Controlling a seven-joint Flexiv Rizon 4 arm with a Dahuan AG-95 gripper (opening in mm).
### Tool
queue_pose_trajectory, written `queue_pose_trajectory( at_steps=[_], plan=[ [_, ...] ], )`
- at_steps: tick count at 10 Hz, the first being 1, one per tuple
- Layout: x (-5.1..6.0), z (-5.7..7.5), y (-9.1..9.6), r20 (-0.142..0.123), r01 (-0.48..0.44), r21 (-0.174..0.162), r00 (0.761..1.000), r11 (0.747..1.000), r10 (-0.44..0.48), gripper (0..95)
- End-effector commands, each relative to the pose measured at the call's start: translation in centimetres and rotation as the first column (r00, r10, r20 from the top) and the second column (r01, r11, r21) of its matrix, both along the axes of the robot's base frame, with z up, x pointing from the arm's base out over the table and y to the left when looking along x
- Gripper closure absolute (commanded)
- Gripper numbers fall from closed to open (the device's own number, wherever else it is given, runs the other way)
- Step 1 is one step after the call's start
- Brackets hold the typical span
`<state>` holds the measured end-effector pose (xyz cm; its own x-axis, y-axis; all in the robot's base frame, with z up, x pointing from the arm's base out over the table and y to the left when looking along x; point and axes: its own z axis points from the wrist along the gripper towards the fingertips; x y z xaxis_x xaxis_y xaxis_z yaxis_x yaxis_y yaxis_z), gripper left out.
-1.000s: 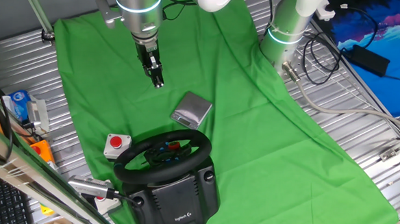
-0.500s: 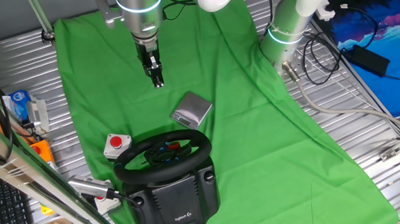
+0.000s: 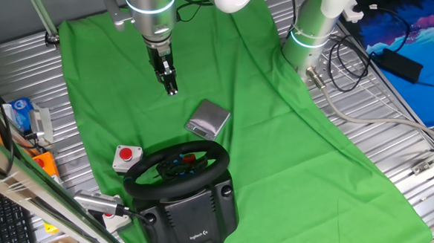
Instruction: Rotate the steering wheel 90 degrees counterclockwise
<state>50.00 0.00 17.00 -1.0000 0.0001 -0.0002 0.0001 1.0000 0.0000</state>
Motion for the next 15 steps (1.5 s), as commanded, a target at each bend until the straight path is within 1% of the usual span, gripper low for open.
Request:
queue_pose_trajectory(
  at_steps=[1,2,3,5,6,7,11,13,15],
  plan=[
    [0.00,0.00,0.00,0.035,-0.178,0.107,0.984,0.978,0.175,95.0],
    [0.00,0.00,0.00,0.029,-0.196,0.106,0.981,0.975,0.194,95.0],
    [0.00,0.00,0.00,0.030,-0.210,0.107,0.978,0.972,0.208,95.0],
    [0.00,0.00,0.00,0.023,-0.237,0.115,0.972,0.965,0.235,95.0],
    [0.00,0.00,0.00,0.021,-0.250,0.124,0.968,0.960,0.249,95.0],
    [0.00,0.00,0.00,0.025,-0.265,0.140,0.964,0.954,0.264,95.0],
    [0.00,0.00,0.00,0.018,-0.277,0.168,0.960,0.946,0.278,95.0],
    [0.00,0.00,0.00,0.010,-0.280,0.172,0.959,0.944,0.283,95.0],
    [0.00,0.00,0.00,0.010,-0.288,0.181,0.957,0.940,0.291,95.0]
  ],
)
